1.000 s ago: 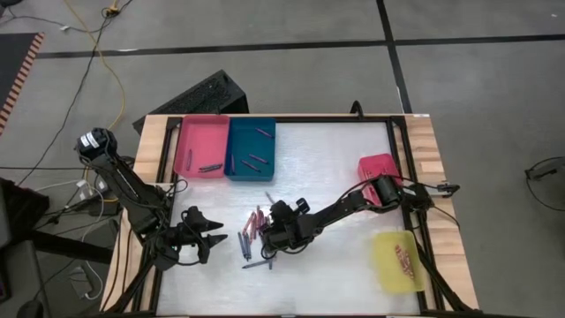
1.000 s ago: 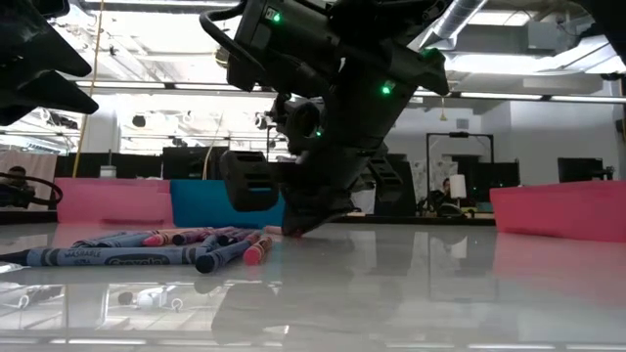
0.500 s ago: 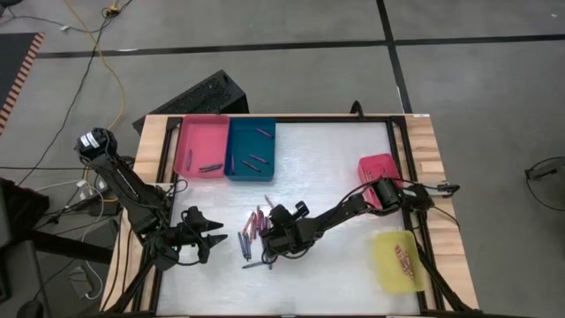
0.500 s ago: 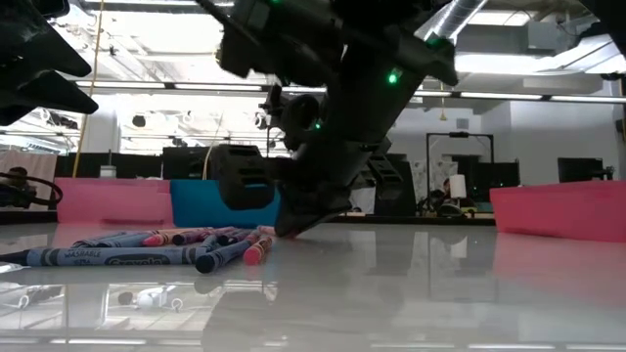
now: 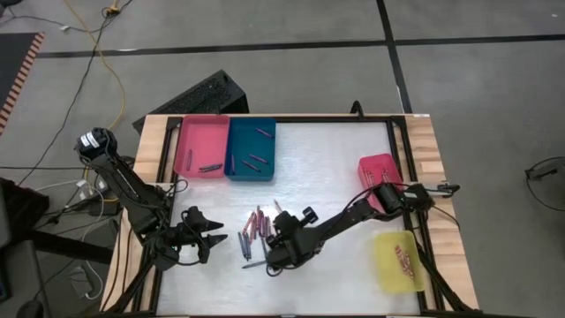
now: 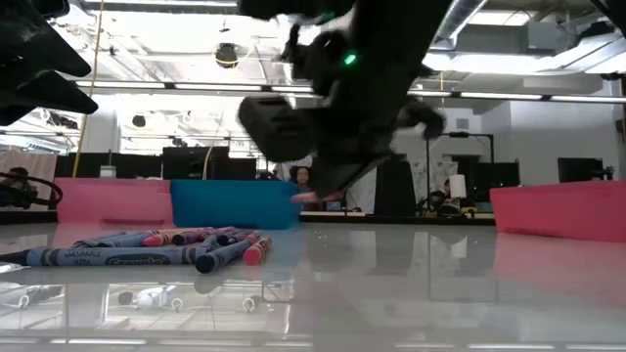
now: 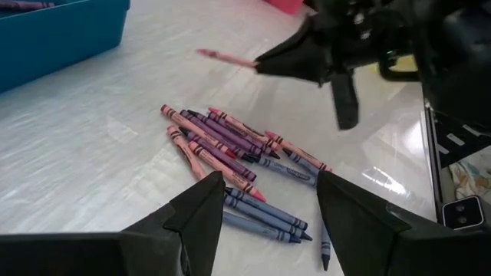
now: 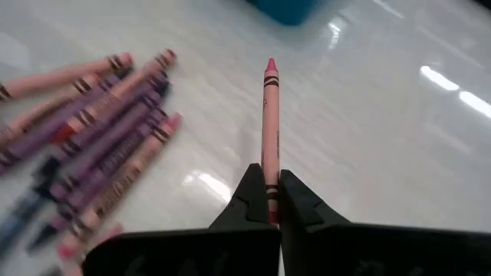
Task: Sort crayons
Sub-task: Put the pink crayon into the yellow bin
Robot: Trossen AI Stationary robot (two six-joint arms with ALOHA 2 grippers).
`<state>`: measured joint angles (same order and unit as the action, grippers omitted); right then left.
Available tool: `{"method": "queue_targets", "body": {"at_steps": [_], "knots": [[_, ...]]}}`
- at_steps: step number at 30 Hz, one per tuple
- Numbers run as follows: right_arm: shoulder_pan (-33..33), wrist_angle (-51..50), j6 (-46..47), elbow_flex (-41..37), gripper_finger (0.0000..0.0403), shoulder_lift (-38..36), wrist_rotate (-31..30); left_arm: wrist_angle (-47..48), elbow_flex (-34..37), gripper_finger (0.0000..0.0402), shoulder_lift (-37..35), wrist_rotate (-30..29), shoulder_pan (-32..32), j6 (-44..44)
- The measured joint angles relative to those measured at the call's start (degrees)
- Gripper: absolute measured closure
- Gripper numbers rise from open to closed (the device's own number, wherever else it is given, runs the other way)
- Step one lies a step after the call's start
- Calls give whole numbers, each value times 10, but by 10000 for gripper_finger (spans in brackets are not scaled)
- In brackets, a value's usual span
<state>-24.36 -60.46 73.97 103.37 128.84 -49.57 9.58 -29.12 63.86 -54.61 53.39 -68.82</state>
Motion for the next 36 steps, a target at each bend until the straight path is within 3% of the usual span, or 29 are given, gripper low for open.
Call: {"method": "queue_targets", "body": {"at_steps": [6,10,19,27,36], "knots": [[-37,-186,118,59,398,0,-17,0,0,203,0,0,0,0],[-60,-294,168,93,398,0,14,0,0,203,0,0,0,0],[-95,-295,144,96,398,-12,120,0,0,203,0,0,0,3],[-115,-295,84,96,398,-12,285,0,0,203,0,0,0,8],[-139,-296,100,96,398,-41,326,1,0,203,0,-2,0,11]]}}
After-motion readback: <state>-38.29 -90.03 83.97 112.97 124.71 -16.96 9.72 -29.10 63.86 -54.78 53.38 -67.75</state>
